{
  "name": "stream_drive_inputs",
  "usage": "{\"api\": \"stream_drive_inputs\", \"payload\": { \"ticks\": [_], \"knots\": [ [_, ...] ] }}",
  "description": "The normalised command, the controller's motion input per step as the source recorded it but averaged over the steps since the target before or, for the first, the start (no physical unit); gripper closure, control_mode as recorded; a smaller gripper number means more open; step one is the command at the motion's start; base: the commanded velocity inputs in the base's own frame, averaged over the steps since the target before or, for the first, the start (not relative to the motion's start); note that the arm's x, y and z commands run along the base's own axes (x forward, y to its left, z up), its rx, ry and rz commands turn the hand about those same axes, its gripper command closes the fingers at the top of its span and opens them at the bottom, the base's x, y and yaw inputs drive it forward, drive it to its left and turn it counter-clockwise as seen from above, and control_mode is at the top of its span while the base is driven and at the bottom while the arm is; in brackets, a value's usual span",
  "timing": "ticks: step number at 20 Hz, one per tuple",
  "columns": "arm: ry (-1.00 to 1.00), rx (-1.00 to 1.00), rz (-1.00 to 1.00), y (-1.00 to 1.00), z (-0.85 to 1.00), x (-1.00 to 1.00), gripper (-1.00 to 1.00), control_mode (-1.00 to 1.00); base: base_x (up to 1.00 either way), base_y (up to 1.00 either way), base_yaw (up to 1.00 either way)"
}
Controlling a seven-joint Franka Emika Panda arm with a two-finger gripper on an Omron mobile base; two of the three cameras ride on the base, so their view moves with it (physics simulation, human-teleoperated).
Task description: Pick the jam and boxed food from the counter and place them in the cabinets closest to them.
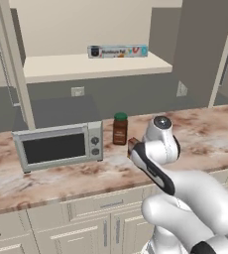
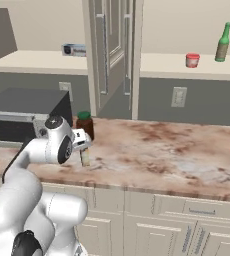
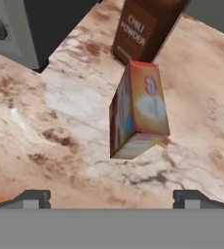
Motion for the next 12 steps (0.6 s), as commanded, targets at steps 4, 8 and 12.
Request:
{"api": "stream_drive_inputs", "payload": {
  "ticks": [4, 8, 12],
  "knots": [
    [0.01, 0.0, 0.0, 0.0, -0.24, 0.22, -1.0, -1.0, 0.0, 0.0, 0.0],
    [0.02, 0.0, 0.0, 0.0, -0.12, 0.25, -1.0, -1.0, 0.0, 0.0, 0.0],
    [0.0, 0.0, -0.03, -0.01, 0.07, 0.0, -1.0, -1.0, 0.0, 0.0, 0.0]
  ]
}}
